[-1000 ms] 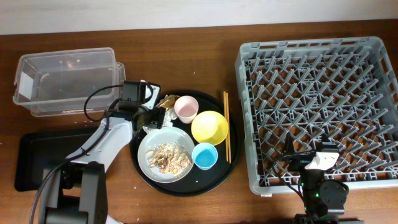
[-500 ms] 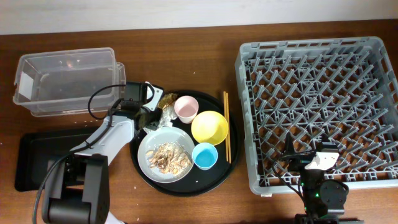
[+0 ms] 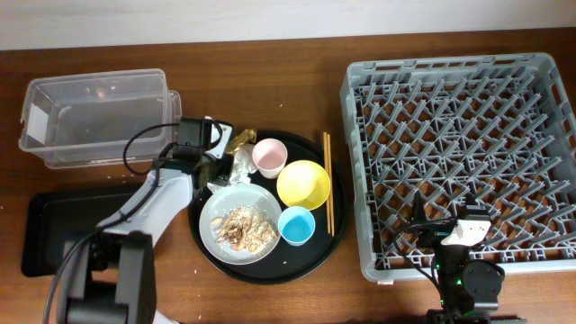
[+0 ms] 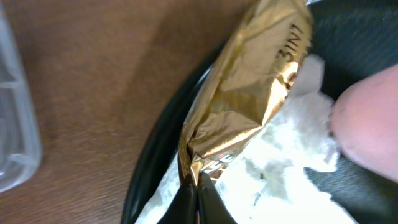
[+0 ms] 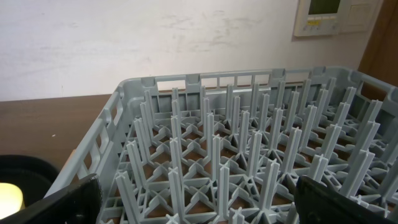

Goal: Sort waste into correct bins and load items into the dishwasher rack
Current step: 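Grasp the gold wrapper with the left gripper and drop it into the clear bin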

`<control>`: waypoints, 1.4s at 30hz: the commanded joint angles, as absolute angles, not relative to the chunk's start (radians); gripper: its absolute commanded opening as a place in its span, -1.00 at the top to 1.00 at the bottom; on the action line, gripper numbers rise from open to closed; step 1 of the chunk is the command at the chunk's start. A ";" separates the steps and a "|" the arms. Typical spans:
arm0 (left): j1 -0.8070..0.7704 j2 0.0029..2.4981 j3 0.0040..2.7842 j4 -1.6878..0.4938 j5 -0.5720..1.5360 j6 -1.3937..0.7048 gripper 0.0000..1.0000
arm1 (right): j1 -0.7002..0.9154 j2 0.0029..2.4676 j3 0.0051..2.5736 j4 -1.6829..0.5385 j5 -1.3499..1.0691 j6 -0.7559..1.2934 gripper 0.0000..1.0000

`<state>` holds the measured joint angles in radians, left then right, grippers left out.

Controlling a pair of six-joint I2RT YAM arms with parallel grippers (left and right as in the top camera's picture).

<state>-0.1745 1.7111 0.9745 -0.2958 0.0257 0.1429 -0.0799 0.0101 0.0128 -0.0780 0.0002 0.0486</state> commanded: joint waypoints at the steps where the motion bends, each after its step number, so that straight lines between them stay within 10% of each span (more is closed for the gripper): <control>1: -0.176 1.591 0.991 -0.321 0.022 0.098 0.99 | -0.086 0.004 0.006 -0.082 0.009 0.049 -0.97; 10: -0.172 1.346 0.991 -0.186 -0.145 -0.064 0.99 | -0.086 0.004 0.006 -0.082 0.009 0.049 -0.97; 19: 0.098 1.521 0.991 0.150 -0.337 -0.879 0.99 | -0.086 0.004 0.006 -0.082 0.009 0.049 -0.97; 30: 0.154 1.678 0.991 0.284 -0.338 -0.931 0.92 | -0.086 0.004 0.006 -0.082 0.009 0.049 -0.98; 35: 0.160 1.678 0.991 0.284 -0.366 -0.931 -0.42 | -0.086 0.004 0.006 -0.082 0.009 0.049 -0.97; 42: 0.160 1.535 0.991 0.350 -0.070 -0.636 -0.30 | -0.086 0.004 0.006 -0.082 0.009 0.049 -0.97</control>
<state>0.1539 1.6516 0.9802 0.3565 -0.2714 -0.8089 -0.0799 0.0101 0.0128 -0.0780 0.0002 0.0490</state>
